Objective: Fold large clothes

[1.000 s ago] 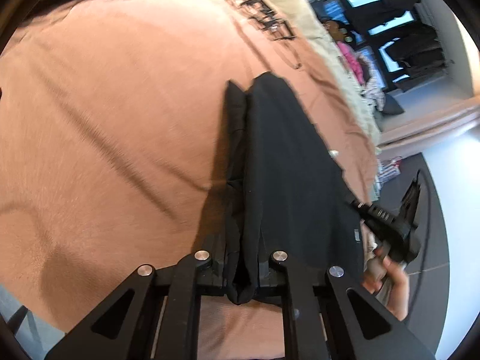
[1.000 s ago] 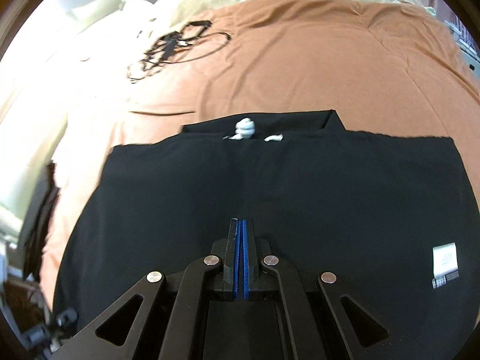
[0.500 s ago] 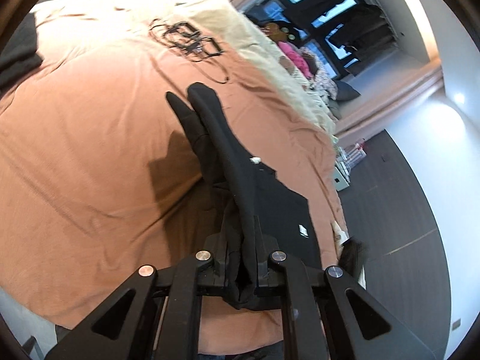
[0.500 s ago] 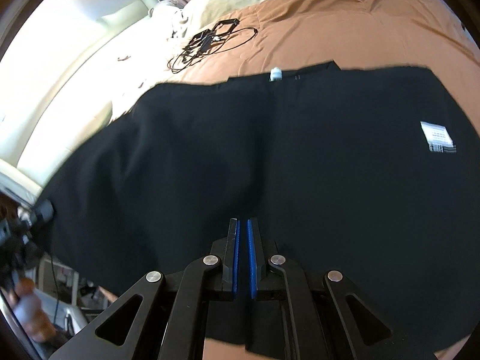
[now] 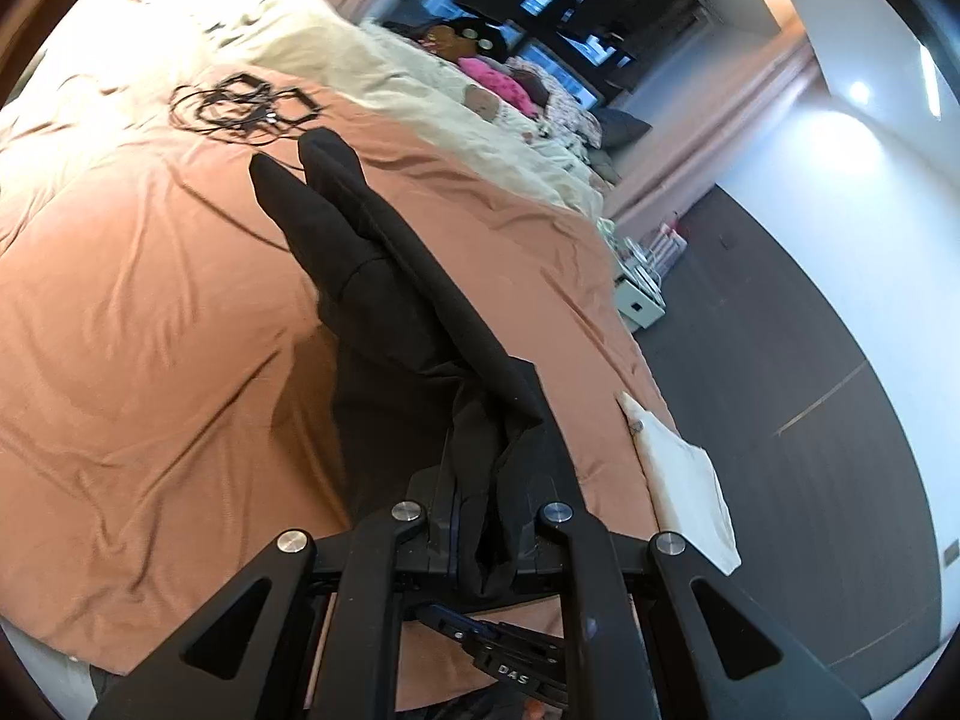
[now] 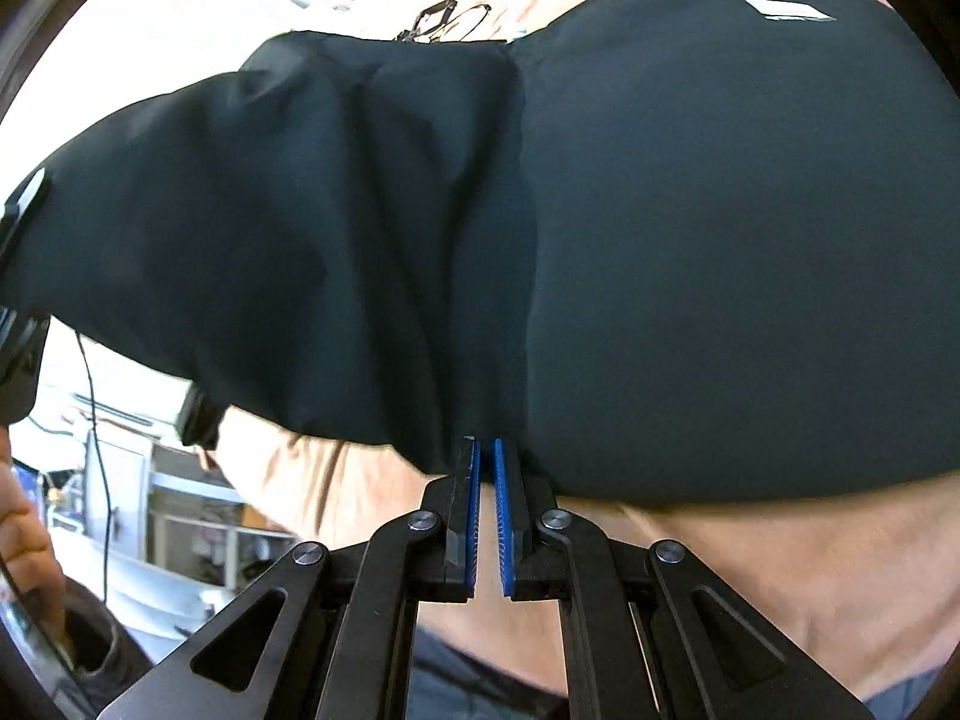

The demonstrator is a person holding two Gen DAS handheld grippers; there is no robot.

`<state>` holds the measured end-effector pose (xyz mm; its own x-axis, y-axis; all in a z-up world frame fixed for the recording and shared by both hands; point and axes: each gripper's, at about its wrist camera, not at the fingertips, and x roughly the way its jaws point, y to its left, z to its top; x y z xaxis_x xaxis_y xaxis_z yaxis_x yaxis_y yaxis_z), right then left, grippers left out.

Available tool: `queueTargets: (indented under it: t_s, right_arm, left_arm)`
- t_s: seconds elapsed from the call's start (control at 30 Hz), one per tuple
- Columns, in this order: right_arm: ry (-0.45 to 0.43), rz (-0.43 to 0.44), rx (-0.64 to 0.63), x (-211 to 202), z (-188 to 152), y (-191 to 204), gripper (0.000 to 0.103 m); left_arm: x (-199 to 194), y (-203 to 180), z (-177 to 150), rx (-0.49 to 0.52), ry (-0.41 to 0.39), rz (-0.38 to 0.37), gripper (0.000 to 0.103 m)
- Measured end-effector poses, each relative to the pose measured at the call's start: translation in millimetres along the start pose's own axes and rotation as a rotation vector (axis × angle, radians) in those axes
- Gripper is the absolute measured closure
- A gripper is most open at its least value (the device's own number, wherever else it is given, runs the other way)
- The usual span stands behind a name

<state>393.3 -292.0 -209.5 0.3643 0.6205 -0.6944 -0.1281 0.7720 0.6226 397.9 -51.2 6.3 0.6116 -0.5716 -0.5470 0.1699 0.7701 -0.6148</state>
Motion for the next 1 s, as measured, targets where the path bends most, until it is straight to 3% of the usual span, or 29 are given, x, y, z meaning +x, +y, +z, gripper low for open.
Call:
queueTargets:
  t_s: [0.17, 0.23, 0.27, 0.5, 0.77, 0.87, 0.93, 1.0]
  right_arm:
    - [-0.102, 0.025, 0.023, -53.4, -4.2, -19.1, 0.094]
    - [-0.15, 0.022, 0.033, -74.3, -5.7, -26.9, 0.077]
    - [-0.177, 0.019, 0.039, -85.2, -4.5, -31.5, 0.074]
    - [-0.288, 0.012, 0.098, -133.4, -15.4, -61.2, 0.073]
    - [-0.321, 0.001, 0.184, -163.9, -19.7, -116.4, 0.073]
    - [-0.315, -0.005, 0.212, -167.2, -19.7, -130.6, 0.072]
    - [-0.317, -0.002, 0.222, -173.9, -21.9, -135.4, 0.062]
    - [-0.327, 0.015, 0.222, -175.8, -19.7, -135.5, 0.049]
  left_arm:
    - [20.8, -34.7, -3.7, 0.064, 0.027, 0.003, 0.092]
    - [28.7, -46.8, -8.7, 0.088, 0.043, 0.004, 0.092]
    - [32.3, -53.6, -11.9, 0.1, 0.051, 0.004, 0.092]
    - [84.2, -100.5, -29.2, 0.185, 0.133, 0.011, 0.092]
    - [159.9, -127.7, -65.9, 0.25, 0.306, 0.023, 0.087]
    - [174.4, -124.3, -75.0, 0.218, 0.378, -0.043, 0.067]
    - [171.2, -120.5, -74.5, 0.2, 0.376, -0.073, 0.028]
    - [158.3, -119.2, -69.8, 0.22, 0.325, -0.074, 0.015]
